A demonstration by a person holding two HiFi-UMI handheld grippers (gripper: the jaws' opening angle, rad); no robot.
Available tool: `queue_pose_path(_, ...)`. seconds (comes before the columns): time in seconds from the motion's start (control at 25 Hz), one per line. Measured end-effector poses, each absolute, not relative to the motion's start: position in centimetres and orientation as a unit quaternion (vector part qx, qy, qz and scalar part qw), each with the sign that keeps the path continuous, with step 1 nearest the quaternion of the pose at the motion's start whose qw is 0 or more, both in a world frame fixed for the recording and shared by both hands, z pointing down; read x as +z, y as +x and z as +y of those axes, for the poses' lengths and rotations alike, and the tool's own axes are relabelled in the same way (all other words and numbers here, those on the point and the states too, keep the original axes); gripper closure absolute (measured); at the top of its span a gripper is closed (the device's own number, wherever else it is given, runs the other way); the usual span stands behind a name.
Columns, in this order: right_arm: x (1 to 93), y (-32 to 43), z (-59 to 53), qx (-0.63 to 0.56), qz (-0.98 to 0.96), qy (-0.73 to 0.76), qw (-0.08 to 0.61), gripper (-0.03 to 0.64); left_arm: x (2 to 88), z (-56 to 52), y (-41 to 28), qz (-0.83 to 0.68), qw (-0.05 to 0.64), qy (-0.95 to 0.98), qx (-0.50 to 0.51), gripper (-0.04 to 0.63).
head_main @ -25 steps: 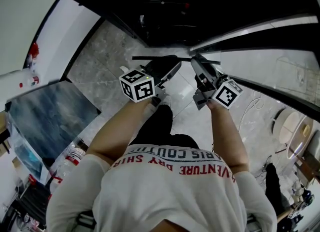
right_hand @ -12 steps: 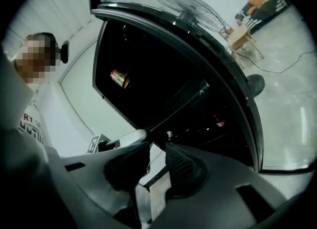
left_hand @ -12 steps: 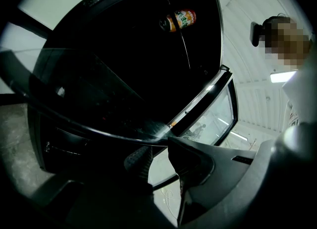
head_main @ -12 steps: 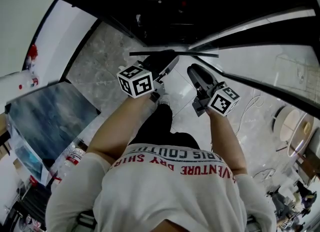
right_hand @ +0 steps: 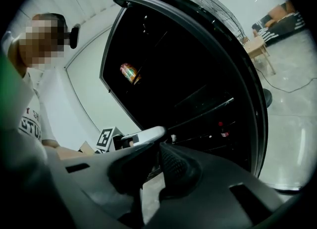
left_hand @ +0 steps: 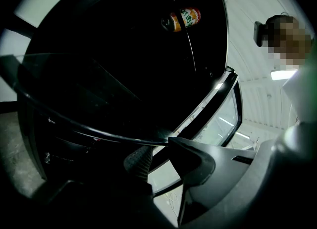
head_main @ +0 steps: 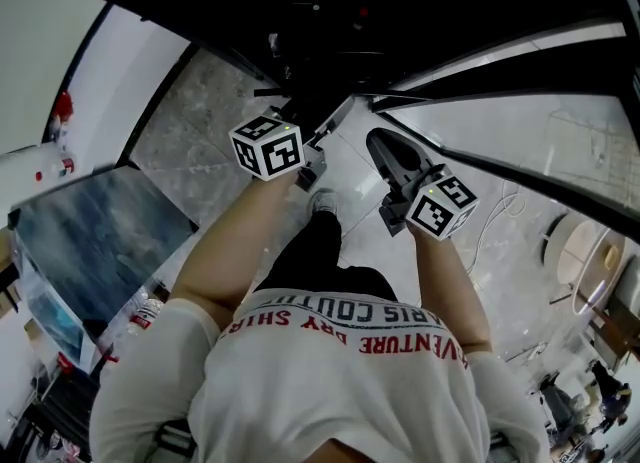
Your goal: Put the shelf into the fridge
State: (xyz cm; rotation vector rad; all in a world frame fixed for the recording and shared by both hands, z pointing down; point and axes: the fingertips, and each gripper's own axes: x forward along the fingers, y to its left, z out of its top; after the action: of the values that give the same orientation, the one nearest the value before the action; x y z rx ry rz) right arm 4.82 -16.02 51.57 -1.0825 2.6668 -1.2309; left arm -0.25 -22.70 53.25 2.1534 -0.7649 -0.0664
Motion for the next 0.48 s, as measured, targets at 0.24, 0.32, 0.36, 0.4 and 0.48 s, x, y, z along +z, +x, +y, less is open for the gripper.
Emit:
queue_pose_path(0.24,51.0,5.2,-16.5,-0.415,0.841,-0.345,0.037,0.578,53.5,-24.4,0.0,-0.304,0.411,0.859,-0.026,0.477)
queue_pose_path(0.32,51.1,5.3,-16.5,-0.417,0.838,-0.348,0.039,0.578,53.6,-24.8,-0.2,-0.304,0.409,0.86,-0.025,0.477)
queue_pose_path(0.36,51.2,5.4,-16.4,-0.418,0.837,-0.35,0.039,0.578,53.7,-25.0,-0.3,-0.304,0.409,0.86,-0.025,0.477)
queue_pose_path(0.4,51.3,5.4,-16.4,-0.419,0.836,-0.351,0.038,0.578,53.8,-25.2,-0.3,-0.304,0.409,0.86,-0.024,0.477)
queue_pose_path(0.48,51.5,5.5,-16.4,-0.422,0.834,-0.353,0.038,0.578,54.0,-25.6,-0.4,-0.304,0.409,0.86,-0.024,0.477)
